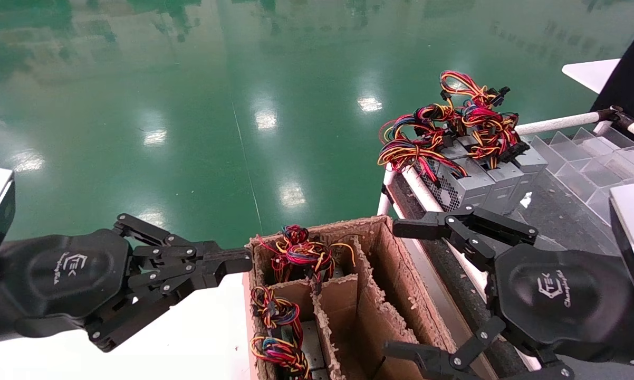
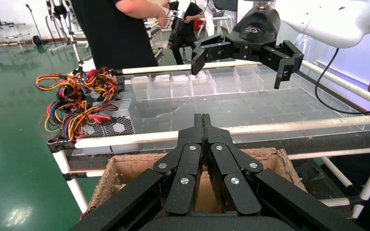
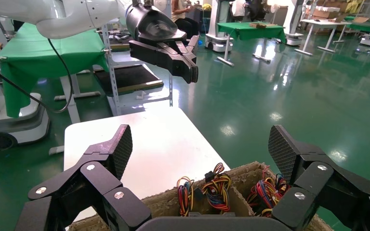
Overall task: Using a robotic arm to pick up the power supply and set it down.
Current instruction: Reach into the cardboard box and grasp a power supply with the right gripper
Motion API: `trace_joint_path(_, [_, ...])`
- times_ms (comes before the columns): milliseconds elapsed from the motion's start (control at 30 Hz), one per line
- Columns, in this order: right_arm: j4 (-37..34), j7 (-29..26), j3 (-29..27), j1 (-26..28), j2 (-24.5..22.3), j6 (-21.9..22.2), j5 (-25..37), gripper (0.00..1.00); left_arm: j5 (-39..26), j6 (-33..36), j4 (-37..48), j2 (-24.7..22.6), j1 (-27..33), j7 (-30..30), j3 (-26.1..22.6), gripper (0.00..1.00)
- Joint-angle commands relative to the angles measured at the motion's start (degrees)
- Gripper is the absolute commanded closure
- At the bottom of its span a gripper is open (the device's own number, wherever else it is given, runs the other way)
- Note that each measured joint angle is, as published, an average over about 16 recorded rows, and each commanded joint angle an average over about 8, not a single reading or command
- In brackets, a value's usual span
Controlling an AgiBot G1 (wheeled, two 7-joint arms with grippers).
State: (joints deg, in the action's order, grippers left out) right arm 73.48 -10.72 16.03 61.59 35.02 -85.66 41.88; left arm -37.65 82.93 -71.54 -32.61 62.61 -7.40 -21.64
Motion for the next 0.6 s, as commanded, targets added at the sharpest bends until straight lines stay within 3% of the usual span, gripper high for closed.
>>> trace_joint_path(33, [0.00, 0.00, 0.00, 0.00, 0.00, 0.00, -0.01, 0.00, 0.00, 0.00, 0.00, 0.00, 0.00, 0.00, 0.00, 0.00])
trace_joint_path(600, [0.67, 0.11, 0.57, 0.05, -1.04, 1.48, 1.50, 0.00, 0.00, 0.00, 0.01, 0.00, -0.01, 0.00, 0.00, 0.00])
